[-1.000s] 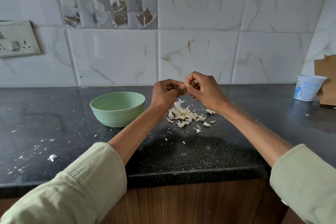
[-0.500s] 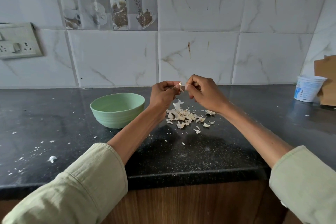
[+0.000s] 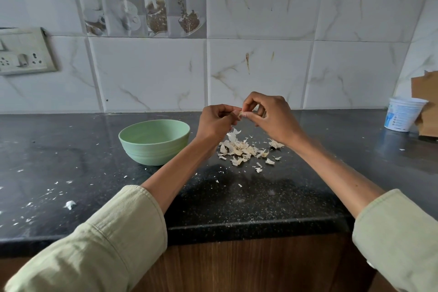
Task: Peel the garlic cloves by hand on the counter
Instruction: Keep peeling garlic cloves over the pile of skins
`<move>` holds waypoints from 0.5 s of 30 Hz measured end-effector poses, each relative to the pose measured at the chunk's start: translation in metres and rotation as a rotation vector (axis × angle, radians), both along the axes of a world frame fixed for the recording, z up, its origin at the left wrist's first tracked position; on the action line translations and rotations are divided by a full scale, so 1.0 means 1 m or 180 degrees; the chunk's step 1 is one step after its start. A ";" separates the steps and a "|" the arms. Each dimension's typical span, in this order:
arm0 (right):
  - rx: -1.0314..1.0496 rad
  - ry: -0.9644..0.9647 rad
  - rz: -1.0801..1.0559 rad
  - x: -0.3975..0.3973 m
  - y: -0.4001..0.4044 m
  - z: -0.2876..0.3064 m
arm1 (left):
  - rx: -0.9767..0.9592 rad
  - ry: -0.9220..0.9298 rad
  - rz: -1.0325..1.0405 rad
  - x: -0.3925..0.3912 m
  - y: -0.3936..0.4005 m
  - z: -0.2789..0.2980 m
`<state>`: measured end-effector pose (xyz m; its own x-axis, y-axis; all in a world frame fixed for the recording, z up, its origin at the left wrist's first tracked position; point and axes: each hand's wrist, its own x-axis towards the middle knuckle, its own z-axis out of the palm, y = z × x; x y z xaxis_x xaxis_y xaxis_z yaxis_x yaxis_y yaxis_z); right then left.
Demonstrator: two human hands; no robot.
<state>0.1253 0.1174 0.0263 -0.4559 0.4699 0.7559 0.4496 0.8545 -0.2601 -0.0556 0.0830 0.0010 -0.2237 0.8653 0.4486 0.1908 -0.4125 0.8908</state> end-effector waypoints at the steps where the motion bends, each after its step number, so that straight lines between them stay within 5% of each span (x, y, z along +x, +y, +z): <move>1: 0.0058 -0.0049 -0.0042 0.000 0.000 0.000 | 0.0011 0.0027 0.0009 0.000 0.000 0.000; 9: 0.0016 -0.0297 -0.0008 0.002 0.004 -0.001 | -0.0053 0.0049 -0.0043 -0.004 0.000 0.001; 15: -0.0085 -0.0083 0.0037 -0.004 0.007 -0.004 | -0.0382 -0.0876 -0.0376 -0.001 0.001 0.001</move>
<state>0.1210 0.1244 0.0220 -0.4809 0.4843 0.7309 0.4467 0.8526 -0.2710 -0.0562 0.0845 0.0016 -0.2173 0.9356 0.2783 -0.1070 -0.3063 0.9459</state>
